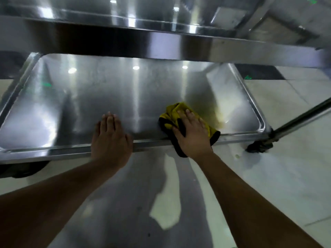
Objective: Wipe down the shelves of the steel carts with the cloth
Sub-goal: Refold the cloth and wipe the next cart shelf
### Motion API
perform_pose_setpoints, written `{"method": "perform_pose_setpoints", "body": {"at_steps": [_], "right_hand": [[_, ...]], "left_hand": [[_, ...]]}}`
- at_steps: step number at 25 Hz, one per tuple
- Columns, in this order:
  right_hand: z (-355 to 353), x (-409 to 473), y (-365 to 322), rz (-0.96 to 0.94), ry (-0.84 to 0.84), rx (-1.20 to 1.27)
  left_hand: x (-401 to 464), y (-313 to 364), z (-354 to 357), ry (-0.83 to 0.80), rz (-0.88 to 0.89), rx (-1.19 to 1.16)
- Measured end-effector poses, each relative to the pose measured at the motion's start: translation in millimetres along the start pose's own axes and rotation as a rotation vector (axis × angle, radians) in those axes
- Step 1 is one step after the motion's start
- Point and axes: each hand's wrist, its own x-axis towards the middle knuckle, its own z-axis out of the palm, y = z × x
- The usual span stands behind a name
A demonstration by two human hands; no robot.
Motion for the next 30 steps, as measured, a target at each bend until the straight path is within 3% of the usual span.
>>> {"method": "perform_pose_setpoints", "body": {"at_steps": [4,8,11,15,18,21,24,26,30], "right_hand": [[-3,-1,6,0.009,0.017,0.007],[-3,-10,14,-0.008,0.097,0.068],[-17,-16,67,0.207,0.227,0.008],[-63,1,161,0.498,0.242,-0.095],[-63,25,169,0.647,0.251,-0.070],[-43,42,126,0.577,0.235,-0.058],[-14,34,70,0.301,0.210,-0.062],[-13,26,72,0.212,0.210,-0.063],[-49,56,150,0.506,0.290,-0.092]], "left_hand": [[14,78,9,0.060,0.354,-0.101],[21,97,26,0.044,0.314,-0.057],[17,94,35,0.068,0.325,-0.011],[17,97,36,0.068,0.326,0.001],[17,99,37,0.059,0.303,0.041],[16,100,37,0.063,0.307,0.045],[15,95,35,0.066,0.309,0.031],[15,95,32,0.067,0.316,0.033],[16,98,34,0.040,0.313,0.040]]}}
